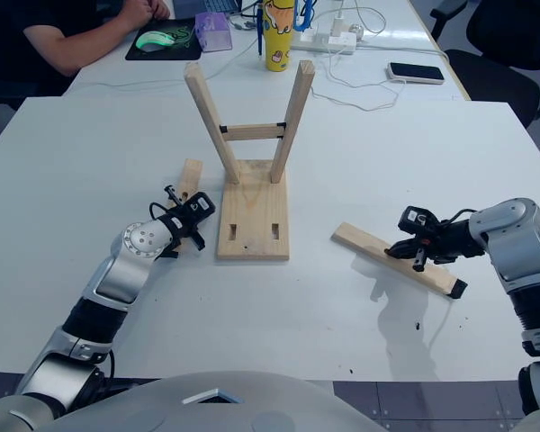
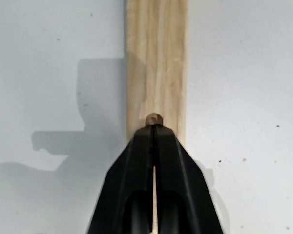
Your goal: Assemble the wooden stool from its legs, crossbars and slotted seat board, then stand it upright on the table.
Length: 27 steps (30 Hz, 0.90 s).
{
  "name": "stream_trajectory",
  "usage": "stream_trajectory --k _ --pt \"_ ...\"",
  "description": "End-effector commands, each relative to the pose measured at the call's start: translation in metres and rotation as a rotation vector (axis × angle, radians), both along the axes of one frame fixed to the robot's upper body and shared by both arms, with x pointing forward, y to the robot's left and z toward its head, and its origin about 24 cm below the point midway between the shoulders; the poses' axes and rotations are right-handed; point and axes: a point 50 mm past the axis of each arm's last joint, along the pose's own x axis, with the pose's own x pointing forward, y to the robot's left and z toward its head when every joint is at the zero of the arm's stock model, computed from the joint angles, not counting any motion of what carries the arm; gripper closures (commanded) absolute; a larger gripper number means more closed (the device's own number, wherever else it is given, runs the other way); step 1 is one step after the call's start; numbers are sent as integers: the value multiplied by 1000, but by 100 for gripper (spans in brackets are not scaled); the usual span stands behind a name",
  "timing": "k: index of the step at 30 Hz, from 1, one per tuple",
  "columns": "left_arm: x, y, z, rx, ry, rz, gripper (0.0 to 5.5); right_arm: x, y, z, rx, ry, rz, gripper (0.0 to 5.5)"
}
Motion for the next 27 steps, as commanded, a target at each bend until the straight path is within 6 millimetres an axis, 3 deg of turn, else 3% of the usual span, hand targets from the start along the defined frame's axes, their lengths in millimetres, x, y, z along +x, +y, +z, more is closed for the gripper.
stream_trajectory --k 1,10,16,19,22,25,27 --pt "2 -1 1 -1 -5 -5 549 3 24 -31 48 -1 -90 550" --pt "1 -4 3 -13 -8 -3 549 36 87 -59 276 -143 -606 550" --pt "2 -5 3 -17 -8 0 549 58 109 -53 429 -239 -984 550" --pt "2 -4 4 -15 -12 3 549 62 112 -38 490 -277 -1053 550" --pt "2 -1 7 -32 -49 30 549 69 109 -7 547 -351 -1086 550" --pt "5 2 22 -77 -167 64 549 71 108 28 605 -446 -1055 550" --pt "7 4 40 -141 -276 107 549 68 93 43 556 -537 -1028 550"
